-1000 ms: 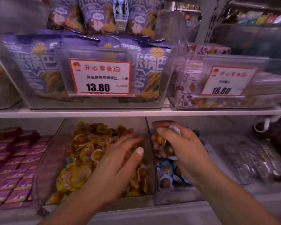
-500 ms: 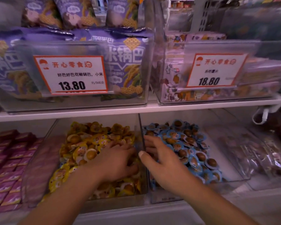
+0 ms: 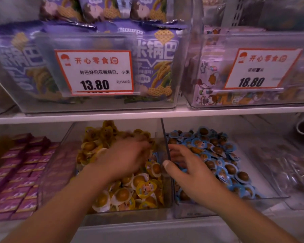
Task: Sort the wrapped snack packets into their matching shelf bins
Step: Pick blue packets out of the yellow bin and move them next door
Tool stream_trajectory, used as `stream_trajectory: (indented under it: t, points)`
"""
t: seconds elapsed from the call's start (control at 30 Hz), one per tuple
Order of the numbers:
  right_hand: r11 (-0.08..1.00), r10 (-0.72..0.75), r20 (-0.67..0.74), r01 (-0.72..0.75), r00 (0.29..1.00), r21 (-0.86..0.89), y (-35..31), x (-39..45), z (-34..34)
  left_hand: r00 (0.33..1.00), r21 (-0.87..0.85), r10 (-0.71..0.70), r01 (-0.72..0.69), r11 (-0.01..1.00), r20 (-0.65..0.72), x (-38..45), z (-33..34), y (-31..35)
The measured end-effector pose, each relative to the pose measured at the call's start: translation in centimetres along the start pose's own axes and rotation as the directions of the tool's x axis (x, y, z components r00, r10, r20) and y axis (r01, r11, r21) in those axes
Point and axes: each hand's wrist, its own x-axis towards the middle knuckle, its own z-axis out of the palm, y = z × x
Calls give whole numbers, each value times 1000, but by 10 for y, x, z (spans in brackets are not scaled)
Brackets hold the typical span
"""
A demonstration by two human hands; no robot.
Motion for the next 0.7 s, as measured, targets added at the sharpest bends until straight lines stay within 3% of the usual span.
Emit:
stream_trajectory:
  t: [0.07, 0.13, 0.4, 0.5, 0.7]
  points:
    - [1000, -2, -11, 2, 1000, -6, -2, 0, 1, 986, -229, 22, 17, 973, 167, 2, 7, 15]
    - [1000, -1, -16, 1, 1000, -3, -2, 0, 2, 955, -291, 43, 46, 956, 295, 3, 16, 20]
    - [1000, -11, -4, 11, 1000, -10, -1, 0, 1, 906, 66, -140, 124, 990, 399, 1, -3, -39]
    - [999, -19, -10, 19, 1000, -36, 0, 2, 1, 890, 153, -144, 85, 984, 433, -2, -6, -45]
    - [999, -35, -27, 34, 999, -41, -2, 2, 3, 885, 171, -115, 41, 984, 452, 13, 6, -21]
